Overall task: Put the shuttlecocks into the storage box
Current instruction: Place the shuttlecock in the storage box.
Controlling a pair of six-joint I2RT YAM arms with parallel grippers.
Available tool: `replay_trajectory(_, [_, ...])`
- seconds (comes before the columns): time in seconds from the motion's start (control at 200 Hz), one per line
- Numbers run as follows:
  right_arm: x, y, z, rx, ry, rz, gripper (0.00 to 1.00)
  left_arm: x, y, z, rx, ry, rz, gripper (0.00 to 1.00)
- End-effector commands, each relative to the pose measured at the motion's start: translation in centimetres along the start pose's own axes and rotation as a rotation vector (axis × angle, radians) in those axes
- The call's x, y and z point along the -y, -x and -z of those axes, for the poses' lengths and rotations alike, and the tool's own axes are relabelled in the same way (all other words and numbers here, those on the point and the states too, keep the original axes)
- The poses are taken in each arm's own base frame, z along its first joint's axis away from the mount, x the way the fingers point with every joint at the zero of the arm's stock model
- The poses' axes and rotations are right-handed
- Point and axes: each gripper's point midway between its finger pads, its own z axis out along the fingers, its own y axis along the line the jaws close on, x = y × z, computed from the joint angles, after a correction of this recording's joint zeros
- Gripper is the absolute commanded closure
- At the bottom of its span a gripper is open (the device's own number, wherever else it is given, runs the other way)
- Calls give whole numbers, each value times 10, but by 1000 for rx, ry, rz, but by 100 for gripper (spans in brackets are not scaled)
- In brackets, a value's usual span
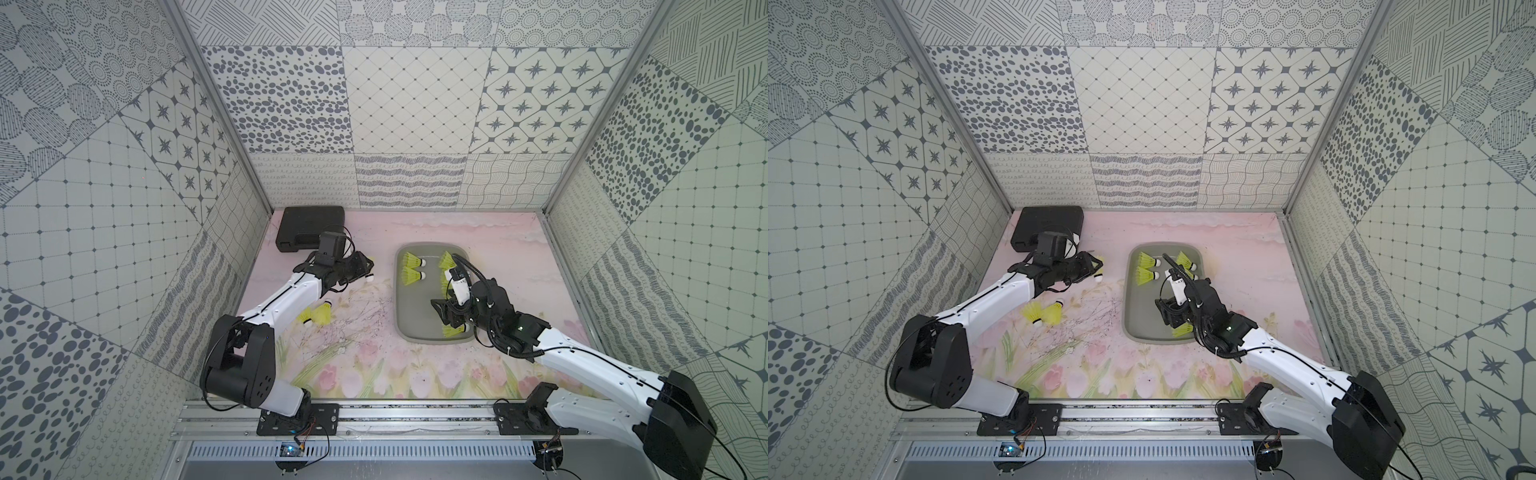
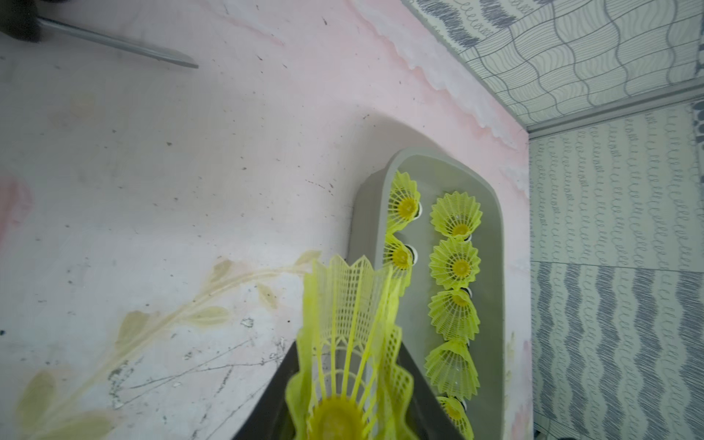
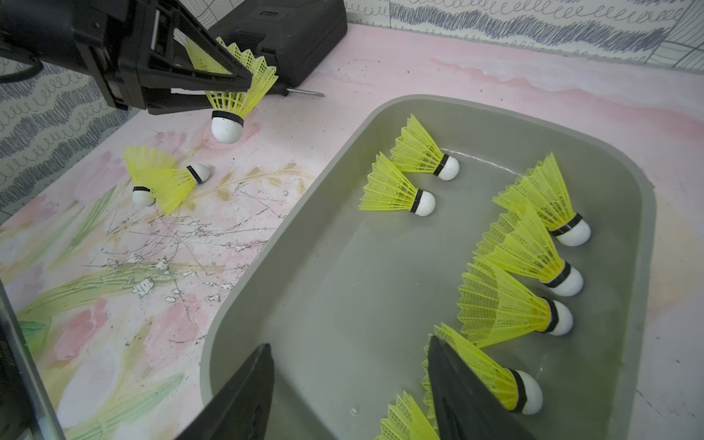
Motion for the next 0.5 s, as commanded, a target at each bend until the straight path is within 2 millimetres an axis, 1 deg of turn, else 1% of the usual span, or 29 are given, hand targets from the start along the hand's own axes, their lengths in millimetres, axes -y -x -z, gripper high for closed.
replay_trajectory(0.0, [-26, 29, -4, 72, 114, -8, 32, 46, 2, 11, 75, -168, 126, 64])
replay_trajectory(0.12, [-42, 32, -13, 57, 172, 4, 33, 55, -9, 9, 75, -200, 162, 64])
replay_trajectory(0.325, [-67, 36, -28, 42, 262, 14, 33, 68, -19, 6, 72, -241, 188, 64])
replay_trajectory(0.495, [-78, 40, -42, 31, 289, 11, 33, 75, -23, 7, 68, -265, 200, 65])
